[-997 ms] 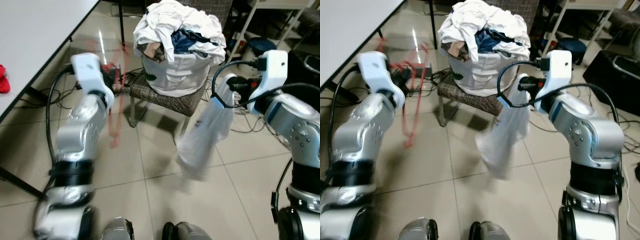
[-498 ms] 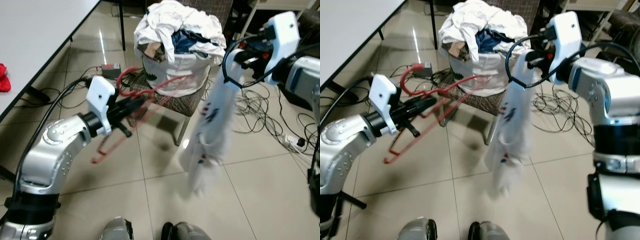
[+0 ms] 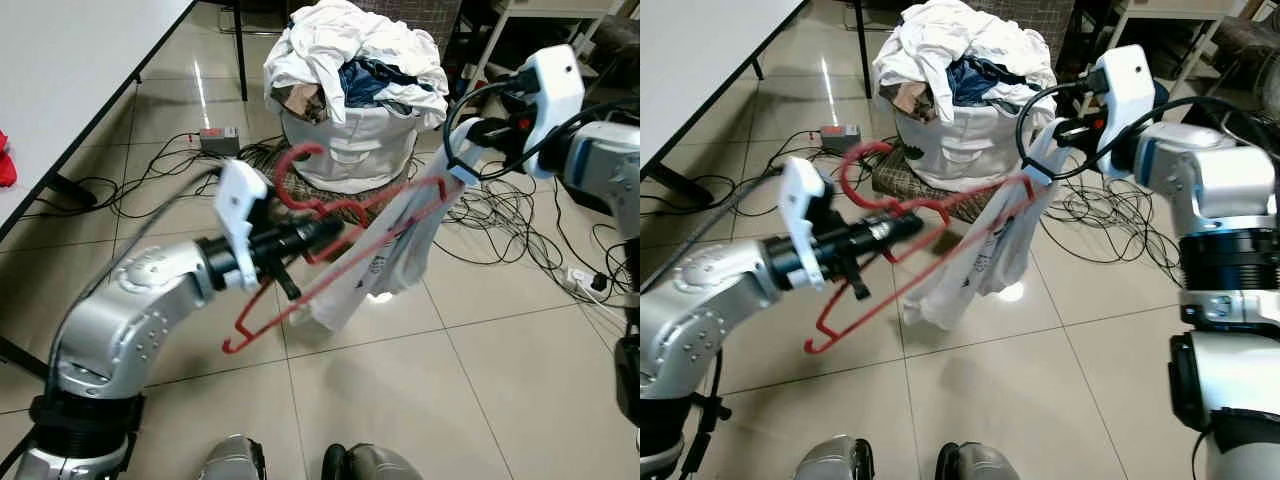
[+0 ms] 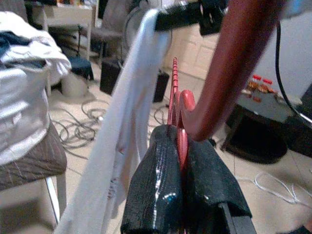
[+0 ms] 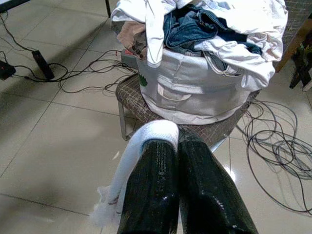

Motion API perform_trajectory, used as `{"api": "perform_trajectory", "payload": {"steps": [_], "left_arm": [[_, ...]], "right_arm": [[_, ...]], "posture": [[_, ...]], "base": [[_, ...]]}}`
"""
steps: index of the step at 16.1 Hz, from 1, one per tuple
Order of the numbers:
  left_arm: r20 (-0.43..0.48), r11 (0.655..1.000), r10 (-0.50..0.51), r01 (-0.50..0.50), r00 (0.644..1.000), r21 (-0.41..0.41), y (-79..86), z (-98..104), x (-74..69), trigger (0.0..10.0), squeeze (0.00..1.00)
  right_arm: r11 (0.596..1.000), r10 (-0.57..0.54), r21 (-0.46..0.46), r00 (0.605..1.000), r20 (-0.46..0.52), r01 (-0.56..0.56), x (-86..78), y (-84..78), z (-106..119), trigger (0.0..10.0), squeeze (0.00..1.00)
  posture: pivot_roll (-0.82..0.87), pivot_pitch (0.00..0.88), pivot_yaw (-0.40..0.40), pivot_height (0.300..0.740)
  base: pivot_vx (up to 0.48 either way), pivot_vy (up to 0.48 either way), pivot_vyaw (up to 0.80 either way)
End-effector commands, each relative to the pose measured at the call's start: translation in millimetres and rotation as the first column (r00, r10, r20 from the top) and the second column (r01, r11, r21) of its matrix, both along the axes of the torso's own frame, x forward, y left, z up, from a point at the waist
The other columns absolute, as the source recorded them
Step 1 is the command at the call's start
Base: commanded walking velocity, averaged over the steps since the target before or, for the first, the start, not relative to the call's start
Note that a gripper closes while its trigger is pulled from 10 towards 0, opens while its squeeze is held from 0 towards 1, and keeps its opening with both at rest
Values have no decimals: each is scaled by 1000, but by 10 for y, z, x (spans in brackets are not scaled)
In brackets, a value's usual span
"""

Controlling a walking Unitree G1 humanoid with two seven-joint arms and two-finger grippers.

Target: Hang hanger

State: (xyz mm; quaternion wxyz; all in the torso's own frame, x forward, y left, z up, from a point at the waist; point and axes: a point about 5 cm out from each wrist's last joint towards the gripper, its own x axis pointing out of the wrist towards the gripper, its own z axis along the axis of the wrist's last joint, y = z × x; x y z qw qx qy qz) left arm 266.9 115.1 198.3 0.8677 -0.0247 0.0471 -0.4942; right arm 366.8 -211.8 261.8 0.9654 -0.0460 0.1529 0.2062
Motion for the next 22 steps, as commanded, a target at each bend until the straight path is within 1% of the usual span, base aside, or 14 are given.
{"api": "perform_trajectory", "payload": {"steps": [1, 2, 3, 4, 6, 9, 11, 13, 15, 16, 17, 19, 21, 22], "left_arm": [[-8, 999, -26, 26, 1000, 29, -75, -31, -52, 10000, 0], [-15, 999, -30, 30, 999, 34, -110, -53, -62, 10000, 0], [-8, 999, -4, 4, 1000, 54, -133, -74, -39, 10000, 0], [-4, 997, 43, -43, 999, 66, -142, -95, 7, 10000, 0], [-7, 992, 113, -113, 994, 60, -156, -109, 72, 10000, 0], [-6, 979, 186, -185, 982, 81, -168, -139, 138, 10000, 0], [-21, 984, 178, -177, 984, 37, -234, -121, 127, 10000, 0], [-28, 984, 176, -175, 984, 27, -316, -126, 113, 10000, 0], [-60, 987, 153, -155, 986, -48, -411, -81, 70, 10000, 0], [-61, 990, 128, -131, 990, -60, -432, -71, 38, 10000, 0], [-62, 991, 117, -121, 991, -61, -439, -72, 25, 10000, 0], [-64, 996, 91, -92, 994, -12, -418, -137, -15, 10000, 0], [-69, 998, 70, -70, 995, 1, -418, -148, -32, 10000, 0], [-80, 999, 34, -32, 996, 25, -444, -174, -75, 10000, 0]], "right_arm": [[1000, -21, 23, 998, 65, 20, 26, -12, 156, 10000, 0], [999, -25, 32, 998, 62, 23, 31, 10, 132, 10000, 0], [999, -26, 41, 998, 60, 24, 34, 27, 114, 10000, 0], [999, -23, 50, 998, 58, 20, 33, 49, 103, 10000, 0], [998, -16, 62, 998, 57, 12, 29, 87, 99, 10000, 0], [997, -10, 74, 998, 57, 6, 21, 118, 97, 10000, 0], [997, -9, 81, 998, 54, 5, 11, 126, 90, 10000, 0], [997, -13, 81, 999, 50, 8, 2, 121, 78, 10000, 0], [997, -19, 74, 999, 47, 15, -2, 110, 63, 10000, 0], [997, -24, 71, 999, 46, 20, -1, 102, 59, 10000, 0], [997, -26, 71, 999, 45, 23, 0, 98, 58, 10000, 0], [997, -44, 62, 998, 48, 41, 11, 67, 59, 10000, 0], [997, -46, 58, 998, 49, 43, 14, 61, 64, 10000, 0], [997, -47, 55, 998, 51, 44, 18, 61, 71, 10000, 0]], "posture": [[-159, 78, -97, 740], [-156, 77, -98, 740], [-155, 77, -97, 740], [-156, 77, -98, 740], [-155, 80, -98, 740], [-155, 82, -99, 740], [-157, 84, -98, 740], [-159, 84, -97, 740], [-161, 87, -99, 740], [-162, 87, -100, 740], [-162, 87, -100, 740], [-166, 88, -106, 740], [-166, 88, -110, 740], [-167, 88, -110, 740]], "base": [[0, 0, 0], [0, 0, 0], [0, 0, 0], [0, 0, 0], [0, 0, 0], [0, 0, 0], [0, 0, 0], [0, 0, 0], [0, 0, 0], [0, 0, 0], [0, 0, 0], [0, 0, 0], [0, 0, 0], [0, 0, 0]]}}
